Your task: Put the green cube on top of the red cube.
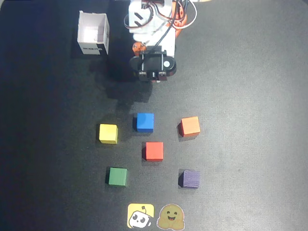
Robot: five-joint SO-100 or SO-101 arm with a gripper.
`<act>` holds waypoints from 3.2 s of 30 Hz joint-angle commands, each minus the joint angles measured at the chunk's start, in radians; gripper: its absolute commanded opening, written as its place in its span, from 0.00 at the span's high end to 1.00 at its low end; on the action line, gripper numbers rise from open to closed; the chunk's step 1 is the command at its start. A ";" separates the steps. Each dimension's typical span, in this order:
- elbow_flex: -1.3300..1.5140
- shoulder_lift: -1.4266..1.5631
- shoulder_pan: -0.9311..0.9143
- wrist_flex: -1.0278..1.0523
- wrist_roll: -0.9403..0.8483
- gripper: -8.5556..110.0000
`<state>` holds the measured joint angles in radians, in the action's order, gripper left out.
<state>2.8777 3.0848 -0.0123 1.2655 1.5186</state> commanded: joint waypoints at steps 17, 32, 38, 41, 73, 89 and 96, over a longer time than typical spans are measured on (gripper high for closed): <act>-0.005 0.008 0.003 0.002 -0.002 0.92; -0.005 0.008 0.003 0.002 -0.003 0.92; -0.005 0.008 0.003 0.002 -0.003 0.92; -0.005 0.008 0.003 0.002 -0.003 0.92; -0.005 0.008 0.005 0.000 -0.023 0.92; -0.005 0.008 0.005 -0.003 -0.025 0.92; -0.048 0.008 0.029 -0.037 -0.040 0.89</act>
<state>2.8777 3.0848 0.0000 1.2456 1.4818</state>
